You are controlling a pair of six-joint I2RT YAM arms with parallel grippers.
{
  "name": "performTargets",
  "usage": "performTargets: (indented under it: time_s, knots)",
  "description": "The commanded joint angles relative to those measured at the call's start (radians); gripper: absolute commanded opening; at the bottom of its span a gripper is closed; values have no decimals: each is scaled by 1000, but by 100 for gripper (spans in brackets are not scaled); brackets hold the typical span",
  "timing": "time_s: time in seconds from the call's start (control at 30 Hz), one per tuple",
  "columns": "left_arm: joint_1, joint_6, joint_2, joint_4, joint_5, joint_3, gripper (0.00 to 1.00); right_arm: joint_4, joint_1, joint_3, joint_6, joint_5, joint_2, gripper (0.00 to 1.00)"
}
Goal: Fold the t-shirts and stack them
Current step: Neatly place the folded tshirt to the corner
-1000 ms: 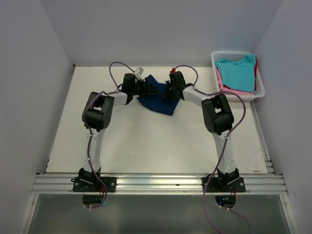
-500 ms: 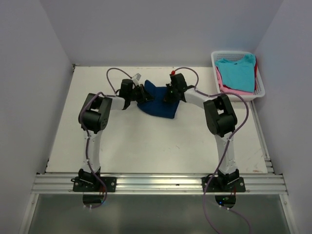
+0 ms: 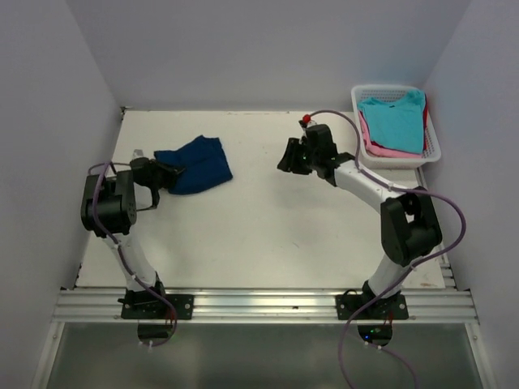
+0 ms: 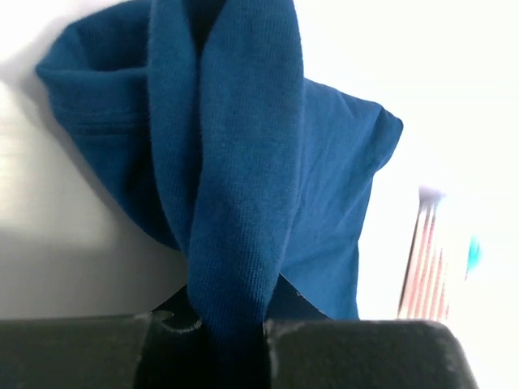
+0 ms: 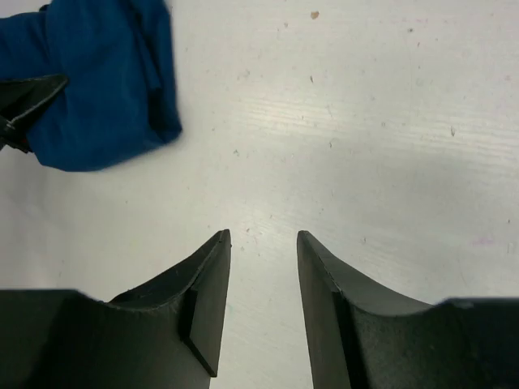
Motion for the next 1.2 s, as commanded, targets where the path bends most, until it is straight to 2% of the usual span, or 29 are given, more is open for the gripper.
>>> performTargets:
  time_s: [0.0,0.1,0.17,0.2,0.3,0.47,0.63,1.0,1.17]
  knots:
    - [77,-172,-78,188,-166,-112,0,19,-3,-68,-28,11,-66,42]
    - [132,-272,-130,223,-319,-161,0,5,-1,-99,-34,6,-99,41]
    - [140,-330,-155,128,-397,-132,0,-15,0,-112,-40,-1,-122,40]
    - [145,-356,-167,86,-493,-122,0,-22,-1,-120,-45,0,-132,40]
    - [152,-384,-192,0,-650,-48,0,-48,-1,-142,-59,-5,-164,39]
    - [155,-436,-152,-73,-804,118,0,-97,-1,-158,-65,-11,-195,37]
    - [158,-459,-7,-112,-832,317,0,-150,-1,-154,-73,-12,-221,35]
    - [163,-560,239,-101,-780,449,0,-243,0,-175,-57,29,-342,31]
    - [163,-582,325,-41,-726,529,0,-268,3,-206,-40,43,-403,29]
